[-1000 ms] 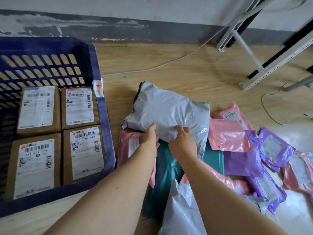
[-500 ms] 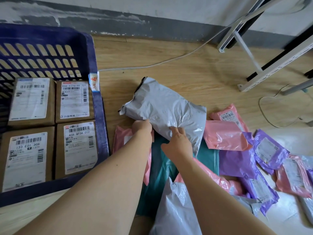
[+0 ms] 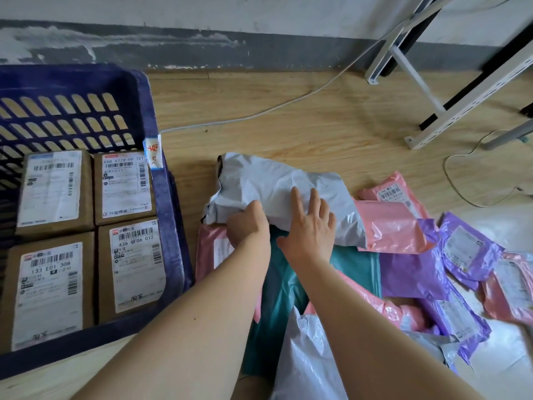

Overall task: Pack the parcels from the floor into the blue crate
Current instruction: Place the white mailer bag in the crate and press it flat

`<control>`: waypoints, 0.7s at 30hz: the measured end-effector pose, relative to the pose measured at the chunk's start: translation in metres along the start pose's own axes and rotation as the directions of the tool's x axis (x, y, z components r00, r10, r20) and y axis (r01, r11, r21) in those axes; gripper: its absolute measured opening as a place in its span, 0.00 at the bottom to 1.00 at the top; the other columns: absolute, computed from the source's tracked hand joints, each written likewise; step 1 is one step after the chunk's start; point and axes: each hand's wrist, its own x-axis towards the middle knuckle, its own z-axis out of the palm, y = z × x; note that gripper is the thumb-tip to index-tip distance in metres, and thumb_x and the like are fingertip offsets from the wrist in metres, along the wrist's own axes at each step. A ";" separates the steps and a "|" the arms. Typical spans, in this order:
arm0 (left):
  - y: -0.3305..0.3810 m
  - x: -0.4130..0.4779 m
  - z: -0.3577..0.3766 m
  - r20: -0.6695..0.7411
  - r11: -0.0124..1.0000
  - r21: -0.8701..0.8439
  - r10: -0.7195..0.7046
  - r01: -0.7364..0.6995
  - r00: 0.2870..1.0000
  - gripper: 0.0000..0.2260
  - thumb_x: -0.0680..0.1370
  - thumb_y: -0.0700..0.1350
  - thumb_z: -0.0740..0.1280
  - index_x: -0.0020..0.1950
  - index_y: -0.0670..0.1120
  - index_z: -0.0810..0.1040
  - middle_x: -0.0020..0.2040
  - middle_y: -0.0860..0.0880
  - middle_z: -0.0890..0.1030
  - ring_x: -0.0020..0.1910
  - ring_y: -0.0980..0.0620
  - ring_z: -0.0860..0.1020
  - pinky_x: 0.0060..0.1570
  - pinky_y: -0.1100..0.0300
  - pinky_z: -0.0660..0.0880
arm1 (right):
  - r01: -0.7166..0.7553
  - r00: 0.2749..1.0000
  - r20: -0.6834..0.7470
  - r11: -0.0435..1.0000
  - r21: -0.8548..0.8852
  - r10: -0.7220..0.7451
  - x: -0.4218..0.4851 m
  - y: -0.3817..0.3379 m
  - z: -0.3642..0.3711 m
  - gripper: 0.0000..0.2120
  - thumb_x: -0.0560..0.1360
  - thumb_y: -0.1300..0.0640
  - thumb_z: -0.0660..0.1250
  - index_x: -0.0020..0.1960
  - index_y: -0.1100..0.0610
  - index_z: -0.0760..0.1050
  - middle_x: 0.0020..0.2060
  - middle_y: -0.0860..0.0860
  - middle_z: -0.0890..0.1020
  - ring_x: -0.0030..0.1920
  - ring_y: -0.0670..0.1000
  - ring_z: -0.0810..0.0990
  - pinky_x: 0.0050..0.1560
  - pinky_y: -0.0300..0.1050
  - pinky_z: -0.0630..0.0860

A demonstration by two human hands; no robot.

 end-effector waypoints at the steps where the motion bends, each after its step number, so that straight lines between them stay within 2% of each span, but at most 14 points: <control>1: 0.000 -0.007 -0.003 -0.007 1.000 0.020 0.015 -0.015 1.000 0.13 0.65 0.48 0.62 0.41 0.41 0.78 0.43 0.45 0.83 0.43 0.43 0.81 0.46 0.52 0.79 | -0.002 1.000 0.021 1.000 0.002 0.002 0.003 -0.002 0.002 0.44 0.71 0.51 0.70 0.76 0.49 0.44 0.76 0.56 0.50 0.75 0.58 0.53 0.72 0.54 0.54; 3: -0.002 -0.008 -0.007 -0.053 0.998 0.053 0.041 -0.038 0.998 0.11 0.69 0.46 0.63 0.45 0.40 0.78 0.43 0.46 0.81 0.43 0.42 0.79 0.43 0.55 0.76 | 0.000 1.000 -0.004 1.000 0.010 0.000 0.007 -0.005 0.010 0.40 0.72 0.52 0.69 0.75 0.51 0.50 0.75 0.56 0.54 0.75 0.57 0.53 0.73 0.55 0.52; 5: -0.003 -0.002 -0.011 -0.043 0.995 0.099 0.028 -0.024 0.999 0.10 0.71 0.44 0.62 0.43 0.37 0.76 0.44 0.43 0.82 0.44 0.41 0.80 0.42 0.54 0.75 | 0.016 0.989 -0.145 1.000 0.000 -0.015 0.010 -0.006 0.016 0.28 0.71 0.55 0.70 0.68 0.53 0.64 0.68 0.54 0.69 0.70 0.57 0.65 0.70 0.55 0.60; 6: -0.001 -0.001 -0.013 -0.021 0.996 0.088 0.012 -0.010 1.000 0.09 0.71 0.43 0.62 0.40 0.37 0.75 0.42 0.43 0.82 0.41 0.42 0.80 0.39 0.55 0.75 | 0.022 0.980 -0.200 1.000 0.012 -0.019 0.011 -0.008 0.016 0.22 0.71 0.57 0.69 0.63 0.54 0.69 0.62 0.53 0.75 0.65 0.56 0.70 0.68 0.55 0.63; 8: 0.002 -0.005 -0.016 0.038 1.000 0.001 -0.013 0.012 0.999 0.06 0.71 0.41 0.63 0.36 0.40 0.75 0.33 0.48 0.80 0.32 0.48 0.78 0.32 0.59 0.73 | 0.043 0.976 -0.215 0.996 0.081 -0.025 0.011 -0.010 0.012 0.12 0.73 0.60 0.65 0.56 0.56 0.72 0.54 0.52 0.79 0.60 0.56 0.74 0.67 0.54 0.63; 10: 0.005 -0.011 -0.014 0.118 0.992 -0.122 -0.021 0.035 0.993 0.06 0.72 0.41 0.63 0.37 0.42 0.76 0.32 0.49 0.80 0.34 0.49 0.79 0.35 0.59 0.75 | 0.052 0.974 -0.224 0.991 0.124 -0.023 0.012 -0.010 0.003 0.07 0.75 0.61 0.62 0.52 0.56 0.73 0.49 0.52 0.81 0.58 0.56 0.75 0.69 0.53 0.60; 13: 0.008 -0.017 -0.011 0.196 0.953 -0.287 -0.036 0.092 0.980 0.08 0.75 0.43 0.60 0.44 0.41 0.77 0.39 0.47 0.79 0.39 0.50 0.78 0.38 0.60 0.74 | 0.019 0.957 -0.289 0.983 0.185 0.036 0.017 -0.010 -0.016 0.07 0.77 0.60 0.57 0.49 0.58 0.74 0.42 0.58 0.82 0.51 0.58 0.78 0.70 0.52 0.60; 16: 0.009 -0.016 -0.013 0.179 0.965 -0.254 -0.020 0.066 0.984 0.09 0.77 0.45 0.58 0.44 0.43 0.75 0.41 0.48 0.78 0.44 0.47 0.77 0.47 0.54 0.73 | -0.002 0.923 -0.367 0.955 0.297 0.116 0.018 -0.015 -0.042 0.09 0.77 0.60 0.56 0.47 0.60 0.74 0.40 0.60 0.81 0.46 0.60 0.76 0.57 0.50 0.67; 18: 0.011 -0.020 -0.018 0.187 0.975 -0.211 -0.024 0.064 0.982 0.11 0.76 0.46 0.59 0.52 0.41 0.76 0.47 0.46 0.77 0.48 0.45 0.76 0.49 0.52 0.72 | 0.008 0.921 -0.370 0.943 0.334 0.124 0.013 -0.016 -0.056 0.08 0.76 0.62 0.57 0.49 0.60 0.74 0.41 0.59 0.81 0.46 0.60 0.75 0.48 0.48 0.65; 21: 0.020 -0.036 -0.026 0.252 0.981 -0.178 -0.032 0.079 0.967 0.15 0.76 0.42 0.60 0.61 0.42 0.73 0.45 0.46 0.71 0.36 0.50 0.70 0.39 0.58 0.68 | 0.021 0.916 -0.382 0.937 0.349 0.122 0.000 -0.018 -0.072 0.08 0.76 0.63 0.56 0.50 0.61 0.73 0.42 0.60 0.81 0.47 0.61 0.75 0.48 0.48 0.65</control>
